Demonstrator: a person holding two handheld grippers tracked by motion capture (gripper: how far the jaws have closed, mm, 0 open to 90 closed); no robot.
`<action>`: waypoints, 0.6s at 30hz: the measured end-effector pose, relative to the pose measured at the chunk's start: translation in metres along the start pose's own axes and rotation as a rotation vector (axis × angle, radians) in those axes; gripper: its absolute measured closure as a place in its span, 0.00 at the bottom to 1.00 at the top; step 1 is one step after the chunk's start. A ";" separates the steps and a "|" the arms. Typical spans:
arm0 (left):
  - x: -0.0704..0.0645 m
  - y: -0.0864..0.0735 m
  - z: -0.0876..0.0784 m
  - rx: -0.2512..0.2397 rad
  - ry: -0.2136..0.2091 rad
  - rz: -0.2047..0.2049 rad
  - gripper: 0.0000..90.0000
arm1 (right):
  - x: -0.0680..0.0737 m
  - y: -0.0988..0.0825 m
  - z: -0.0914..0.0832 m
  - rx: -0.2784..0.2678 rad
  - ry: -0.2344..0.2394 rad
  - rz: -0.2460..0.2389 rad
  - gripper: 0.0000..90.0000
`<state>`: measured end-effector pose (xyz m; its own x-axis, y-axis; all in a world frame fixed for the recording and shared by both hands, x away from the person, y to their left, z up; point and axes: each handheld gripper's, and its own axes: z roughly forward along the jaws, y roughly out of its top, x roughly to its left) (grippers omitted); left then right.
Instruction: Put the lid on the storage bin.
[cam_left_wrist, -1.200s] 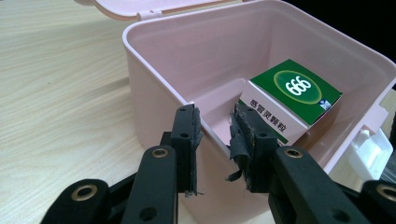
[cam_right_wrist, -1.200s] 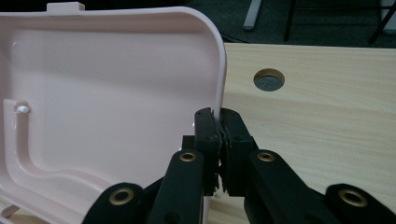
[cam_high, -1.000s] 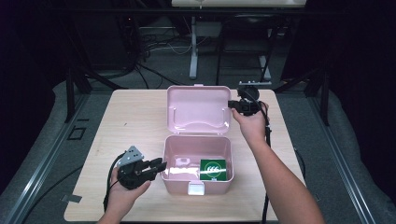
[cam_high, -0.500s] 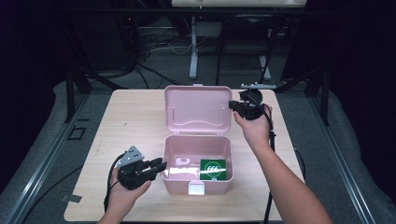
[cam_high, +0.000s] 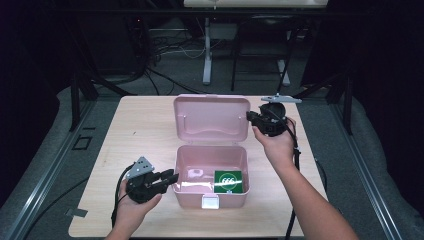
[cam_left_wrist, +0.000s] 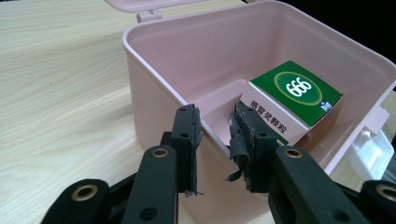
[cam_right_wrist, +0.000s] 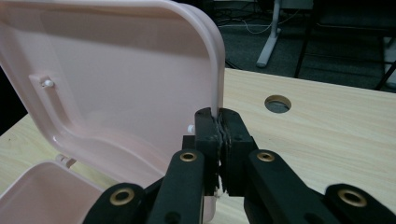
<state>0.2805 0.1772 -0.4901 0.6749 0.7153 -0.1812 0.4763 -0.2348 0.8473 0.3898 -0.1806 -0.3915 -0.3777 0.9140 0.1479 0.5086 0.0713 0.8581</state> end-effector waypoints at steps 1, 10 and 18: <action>0.000 0.000 0.000 0.000 0.000 0.000 0.79 | 0.001 0.000 -0.003 0.007 -0.001 -0.011 0.97; 0.000 0.000 0.000 -0.003 0.001 -0.001 0.79 | 0.006 -0.009 -0.015 -0.030 0.008 -0.049 0.97; 0.000 0.000 0.000 -0.005 0.003 -0.002 0.79 | 0.012 -0.018 -0.025 -0.051 0.005 -0.080 0.97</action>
<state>0.2801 0.1770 -0.4905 0.6722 0.7178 -0.1815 0.4748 -0.2299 0.8495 0.3564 -0.1808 -0.3925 -0.4195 0.9042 0.0801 0.4362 0.1234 0.8914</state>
